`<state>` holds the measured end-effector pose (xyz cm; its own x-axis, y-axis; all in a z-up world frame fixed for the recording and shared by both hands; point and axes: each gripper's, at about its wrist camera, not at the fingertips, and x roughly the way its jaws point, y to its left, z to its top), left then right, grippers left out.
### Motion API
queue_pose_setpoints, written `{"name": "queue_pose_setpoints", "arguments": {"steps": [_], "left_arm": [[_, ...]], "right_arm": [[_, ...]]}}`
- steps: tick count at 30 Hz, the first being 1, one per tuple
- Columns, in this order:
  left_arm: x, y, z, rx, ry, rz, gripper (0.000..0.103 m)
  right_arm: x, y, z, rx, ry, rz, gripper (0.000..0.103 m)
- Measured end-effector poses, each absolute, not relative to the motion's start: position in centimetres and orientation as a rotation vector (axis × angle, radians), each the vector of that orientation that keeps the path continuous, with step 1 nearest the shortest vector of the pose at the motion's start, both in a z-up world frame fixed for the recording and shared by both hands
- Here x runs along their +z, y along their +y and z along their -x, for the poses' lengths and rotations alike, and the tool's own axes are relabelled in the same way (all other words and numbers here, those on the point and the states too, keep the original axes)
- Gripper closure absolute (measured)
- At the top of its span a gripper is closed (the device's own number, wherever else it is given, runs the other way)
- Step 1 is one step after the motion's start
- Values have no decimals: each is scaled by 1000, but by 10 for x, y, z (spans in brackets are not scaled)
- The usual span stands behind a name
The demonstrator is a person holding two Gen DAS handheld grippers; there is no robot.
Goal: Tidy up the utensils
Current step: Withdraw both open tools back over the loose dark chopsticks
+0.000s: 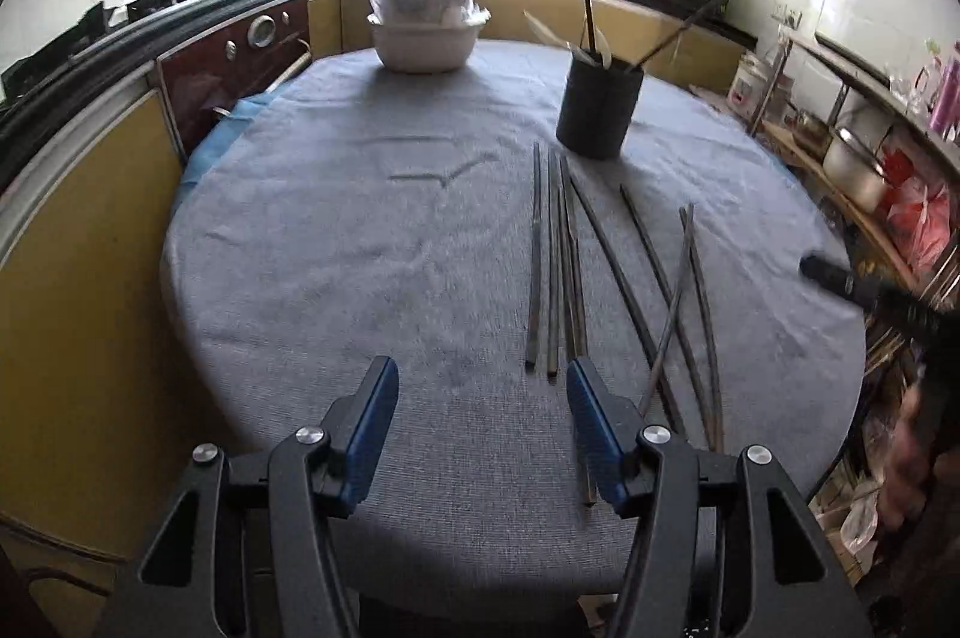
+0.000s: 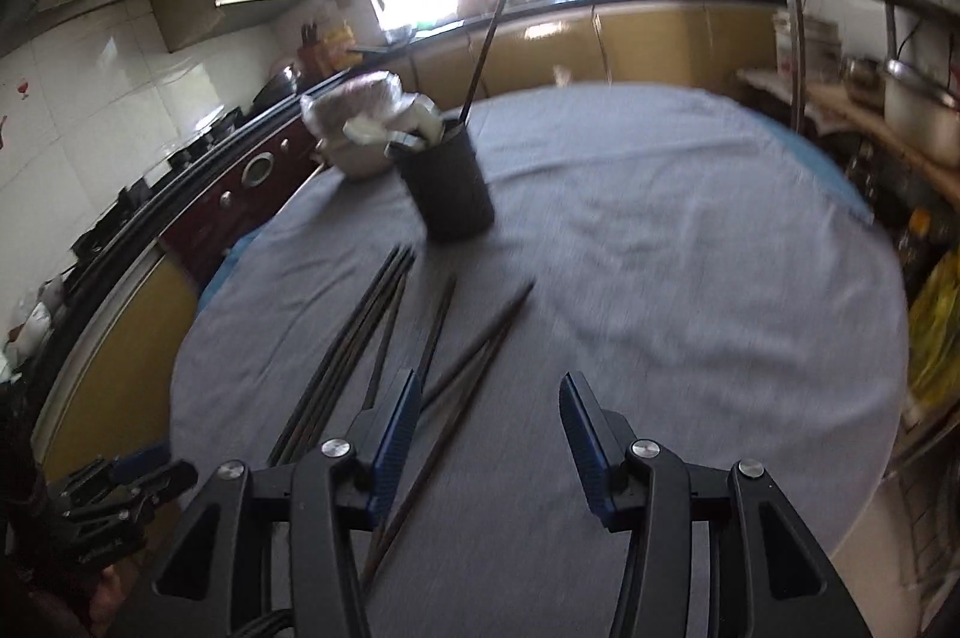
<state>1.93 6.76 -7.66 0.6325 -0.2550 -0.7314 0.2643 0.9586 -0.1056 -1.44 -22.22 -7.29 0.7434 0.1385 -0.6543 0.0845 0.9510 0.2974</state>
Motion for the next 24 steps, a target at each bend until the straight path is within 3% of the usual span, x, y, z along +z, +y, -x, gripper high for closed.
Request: {"name": "queue_pose_setpoints", "arguments": {"steps": [7,13,24], "left_arm": [[-39,79,-49,-227,753,11,34],[-8,65,-128,-168,718,15,30],[-54,14,-323,0,989,30,27]], "right_arm": [[-74,-201,36,80,710,-276,51],[-80,-201,42,100,692,-251,51],[-101,-237,25,82,716,-316,51]]}}
